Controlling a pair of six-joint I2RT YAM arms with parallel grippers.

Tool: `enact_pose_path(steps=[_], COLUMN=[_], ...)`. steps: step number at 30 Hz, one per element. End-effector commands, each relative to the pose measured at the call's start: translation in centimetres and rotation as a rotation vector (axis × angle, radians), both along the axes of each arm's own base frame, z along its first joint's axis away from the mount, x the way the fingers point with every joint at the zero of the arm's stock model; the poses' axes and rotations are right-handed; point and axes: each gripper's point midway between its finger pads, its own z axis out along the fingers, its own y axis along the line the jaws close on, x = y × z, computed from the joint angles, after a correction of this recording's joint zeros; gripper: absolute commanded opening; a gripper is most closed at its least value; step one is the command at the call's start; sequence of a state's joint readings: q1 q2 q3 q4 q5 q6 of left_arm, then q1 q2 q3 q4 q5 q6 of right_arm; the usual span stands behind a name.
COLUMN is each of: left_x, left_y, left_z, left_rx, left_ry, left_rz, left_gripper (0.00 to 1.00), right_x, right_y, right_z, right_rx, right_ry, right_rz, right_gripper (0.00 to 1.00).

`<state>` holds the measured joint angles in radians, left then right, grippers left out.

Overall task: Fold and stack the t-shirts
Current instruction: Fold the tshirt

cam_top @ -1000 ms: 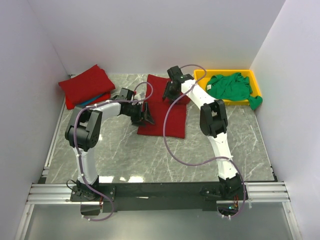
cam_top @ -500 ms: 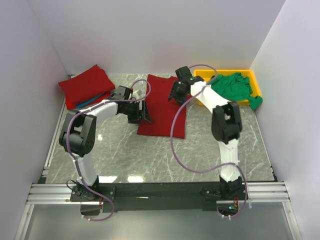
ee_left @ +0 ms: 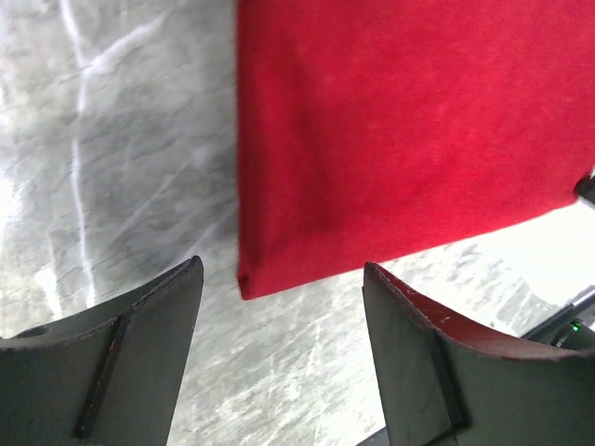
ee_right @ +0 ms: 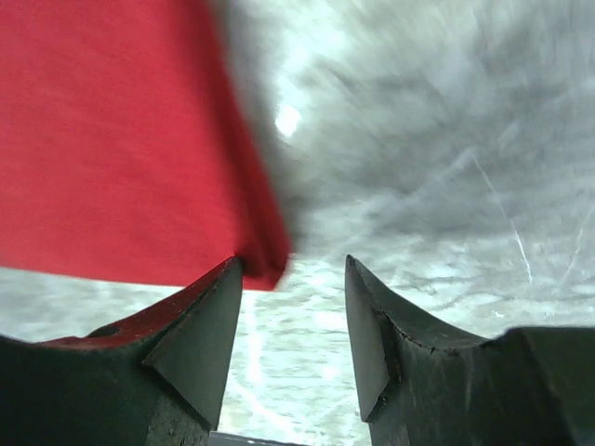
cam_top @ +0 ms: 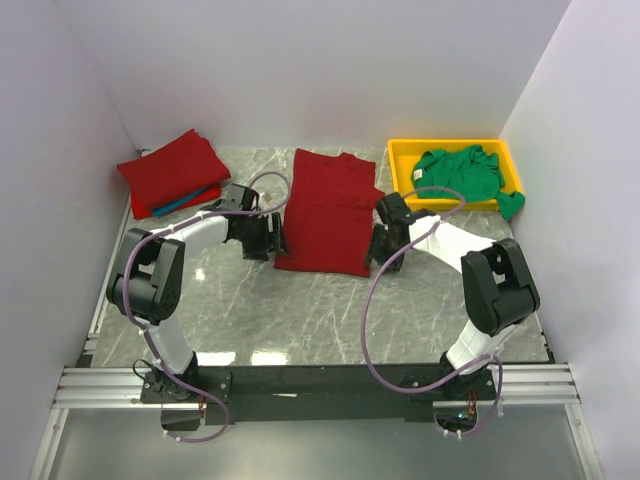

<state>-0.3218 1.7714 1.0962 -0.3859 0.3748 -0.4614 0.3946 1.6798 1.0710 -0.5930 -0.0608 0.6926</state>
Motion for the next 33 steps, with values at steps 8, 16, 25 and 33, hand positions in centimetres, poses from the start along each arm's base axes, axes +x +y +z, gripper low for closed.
enact_pose_path(steps=[8,16,25,33], left_x=[0.1,-0.3,0.0,0.0], left_y=[1.0,1.3,1.4,1.9], left_z=[0.9,0.3,0.2,-0.5], left_rx=[0.016,0.020,0.026,0.057], left_ry=[-0.046,-0.029,-0.028,-0.016], left_rz=[0.036,0.048,0.056,0.070], left_gripper=[0.74,0.74,0.72,0.68], right_x=[0.1,-0.9,-2.7,-2.4], right_y=[0.8,1.4,0.9,0.7], right_z=[0.2,-0.7,-2.9,-4.6], right_rx=[0.064,0.065,0.006,-0.023], right_ry=[-0.066,-0.025,0.065,0.085], right_rz=[-0.031,-0.009,-0.004,0.007], right_gripper=[0.54,0.53,0.47,0.29])
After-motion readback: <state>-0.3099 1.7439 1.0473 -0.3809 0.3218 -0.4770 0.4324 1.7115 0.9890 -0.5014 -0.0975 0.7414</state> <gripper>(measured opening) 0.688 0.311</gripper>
